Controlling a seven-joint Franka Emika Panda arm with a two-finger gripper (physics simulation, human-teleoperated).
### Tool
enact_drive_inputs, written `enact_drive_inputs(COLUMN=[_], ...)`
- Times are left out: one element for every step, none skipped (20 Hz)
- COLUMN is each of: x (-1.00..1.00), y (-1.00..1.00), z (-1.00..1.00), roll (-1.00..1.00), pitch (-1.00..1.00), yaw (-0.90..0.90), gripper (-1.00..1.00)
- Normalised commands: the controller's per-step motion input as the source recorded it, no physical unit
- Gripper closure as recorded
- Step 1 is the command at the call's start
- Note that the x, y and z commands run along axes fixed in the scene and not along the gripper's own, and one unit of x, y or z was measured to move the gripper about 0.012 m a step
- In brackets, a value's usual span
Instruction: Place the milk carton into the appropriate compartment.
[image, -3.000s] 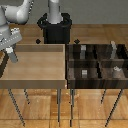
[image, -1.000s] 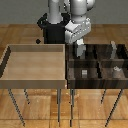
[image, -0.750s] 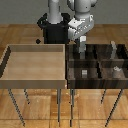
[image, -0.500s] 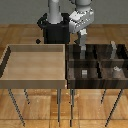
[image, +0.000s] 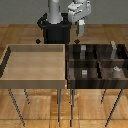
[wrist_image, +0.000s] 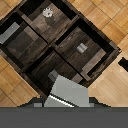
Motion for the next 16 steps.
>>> enact_drive_inputs(x=[0.00, 0.00, 0.00, 0.00, 0.00, 0.00, 0.00, 0.00, 0.00, 0.00, 0.00, -1.00, 0.00, 0.00, 0.00, 0.00], y=[0.00, 0.00, 0.00, 0.00, 0.00, 0.00, 0.00, 0.00, 0.00, 0.17, 0.00, 0.00, 0.00, 0.00, 0.00, 0.00], z=[-1.00, -1.00, -1.00, -1.00, -1.00, -1.00, -1.00, -1.00, -1.00, -1.00, 0.00, 0.00, 0.00, 0.00, 0.00, 0.00], roll=[0.00, 0.00, 0.00, 0.00, 0.00, 0.00, 0.00, 0.00, 0.00, 0.00, 0.00, 0.00, 0.00, 0.00, 0.00, 0.00], pitch=[0.00, 0.00, 0.00, 0.00, 0.00, 0.00, 0.00, 0.00, 0.00, 0.00, 0.00, 0.00, 0.00, 0.00, 0.00, 0.00], yaw=[0.00, 0.00, 0.00, 0.00, 0.00, 0.00, 0.00, 0.00, 0.00, 0.00, 0.00, 0.00, 0.00, 0.00, 0.00, 0.00], gripper=[1.00, 1.00, 1.00, 1.00, 1.00, 1.00, 1.00, 1.00, 1.00, 1.00, 1.00, 1.00, 1.00, 1.00, 1.00, 1.00])
